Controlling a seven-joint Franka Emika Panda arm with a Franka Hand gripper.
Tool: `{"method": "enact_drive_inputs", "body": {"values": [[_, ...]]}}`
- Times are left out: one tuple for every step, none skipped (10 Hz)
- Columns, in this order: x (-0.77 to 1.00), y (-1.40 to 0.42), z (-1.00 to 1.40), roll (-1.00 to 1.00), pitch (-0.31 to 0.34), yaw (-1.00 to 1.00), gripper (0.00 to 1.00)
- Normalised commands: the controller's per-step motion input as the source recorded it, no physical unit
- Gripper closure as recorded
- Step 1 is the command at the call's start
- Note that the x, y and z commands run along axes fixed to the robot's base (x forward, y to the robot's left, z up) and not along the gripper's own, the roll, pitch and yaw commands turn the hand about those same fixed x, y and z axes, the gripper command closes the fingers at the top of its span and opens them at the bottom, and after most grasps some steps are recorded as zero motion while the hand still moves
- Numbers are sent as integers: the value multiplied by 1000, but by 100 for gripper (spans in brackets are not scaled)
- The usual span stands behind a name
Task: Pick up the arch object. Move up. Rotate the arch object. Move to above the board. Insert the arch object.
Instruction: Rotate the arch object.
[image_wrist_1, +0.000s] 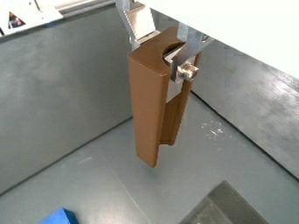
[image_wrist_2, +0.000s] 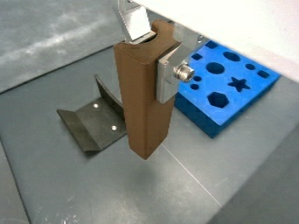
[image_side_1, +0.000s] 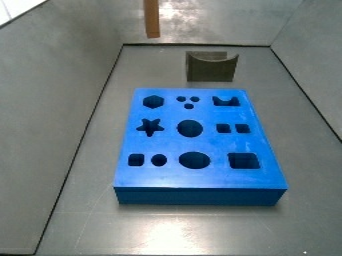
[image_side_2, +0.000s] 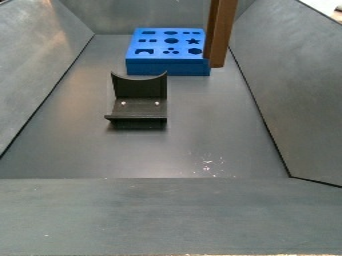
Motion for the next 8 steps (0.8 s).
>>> {"method": "enact_drive_inputs", "body": {"values": [[124,3,0,-44,136,-324,100],[155,1,-5,-38,83,-249,100],[0,0,0,-39,87,-287,100],[-22,0,-1,-39,88,-219,100],[0,0,-1000,-38,78,-134,100],[14,2,-1000,-36,57,-87,100],[32,4,-1000,-32,16,-60,100],[24,3,-1000,-28,-25,-44,100]]}}
